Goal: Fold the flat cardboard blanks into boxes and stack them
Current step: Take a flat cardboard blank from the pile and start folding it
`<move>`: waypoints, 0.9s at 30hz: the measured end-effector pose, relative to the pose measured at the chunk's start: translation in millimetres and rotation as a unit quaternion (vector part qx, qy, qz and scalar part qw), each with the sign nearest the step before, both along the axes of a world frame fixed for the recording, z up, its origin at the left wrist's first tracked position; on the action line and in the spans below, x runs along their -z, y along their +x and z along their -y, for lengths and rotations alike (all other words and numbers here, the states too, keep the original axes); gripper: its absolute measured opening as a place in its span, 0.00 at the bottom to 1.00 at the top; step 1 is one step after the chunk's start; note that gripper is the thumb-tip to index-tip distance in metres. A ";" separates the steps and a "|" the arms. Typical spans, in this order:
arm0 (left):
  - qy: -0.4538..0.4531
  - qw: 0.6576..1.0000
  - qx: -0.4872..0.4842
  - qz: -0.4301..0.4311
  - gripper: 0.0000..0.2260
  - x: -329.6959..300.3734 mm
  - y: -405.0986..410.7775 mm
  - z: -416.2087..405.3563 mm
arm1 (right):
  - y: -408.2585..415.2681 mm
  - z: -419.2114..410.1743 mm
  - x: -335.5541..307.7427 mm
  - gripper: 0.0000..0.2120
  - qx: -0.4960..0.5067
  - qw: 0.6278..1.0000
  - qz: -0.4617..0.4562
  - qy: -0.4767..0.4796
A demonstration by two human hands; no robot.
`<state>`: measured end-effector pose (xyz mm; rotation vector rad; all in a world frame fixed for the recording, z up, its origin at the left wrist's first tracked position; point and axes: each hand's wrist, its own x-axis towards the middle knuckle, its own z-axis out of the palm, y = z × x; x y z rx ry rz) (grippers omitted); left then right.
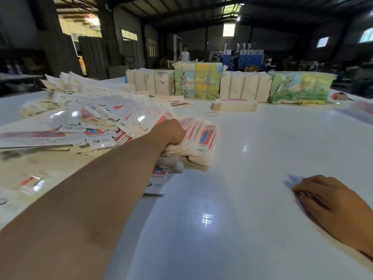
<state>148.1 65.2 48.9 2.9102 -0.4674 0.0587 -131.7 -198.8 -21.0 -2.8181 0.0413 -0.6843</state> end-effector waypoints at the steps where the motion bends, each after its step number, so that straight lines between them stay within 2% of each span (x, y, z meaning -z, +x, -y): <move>1: 0.044 0.998 0.008 0.040 0.13 1.1 -2.4 4.4 | 0.3 -0.4 -0.4 0.11 0.001 1.000 0.001 0.000; 4: 0.155 0.975 0.012 0.156 0.03 5.0 -15.1 20.6 | -0.2 -1.0 -0.3 0.07 0.011 1.000 -0.002 0.006; 7: 0.173 0.966 0.024 0.191 0.03 9.3 -23.1 26.8 | -1.4 -3.5 -2.4 0.08 0.021 1.000 -0.011 0.016; 9: 0.154 0.970 0.022 0.189 0.05 10.8 -23.5 20.2 | -3.0 -5.3 -4.8 0.08 0.020 0.999 -0.018 0.021; 13: 0.063 0.984 -0.026 0.166 0.07 -10.6 -29.7 4.3 | -6.1 -7.5 -7.3 0.05 0.014 0.999 -0.016 0.032; 16: 0.007 0.978 -0.037 0.205 0.09 -41.0 -52.6 11.1 | -6.4 -8.3 -7.4 0.08 0.022 0.999 -0.012 0.022; 20: -0.056 0.959 0.089 0.261 0.09 -45.9 -118.2 39.3 | -6.1 -6.3 -8.7 0.09 0.027 0.999 -0.028 0.021; 23: -0.082 0.944 0.198 0.249 0.11 -19.5 -173.7 59.3 | -5.7 -4.6 -9.3 0.11 0.025 0.998 -0.047 0.041; 27: -0.098 0.920 0.288 0.248 0.18 26.0 -221.1 73.9 | -7.0 -4.6 -8.8 0.11 0.042 0.996 0.001 0.080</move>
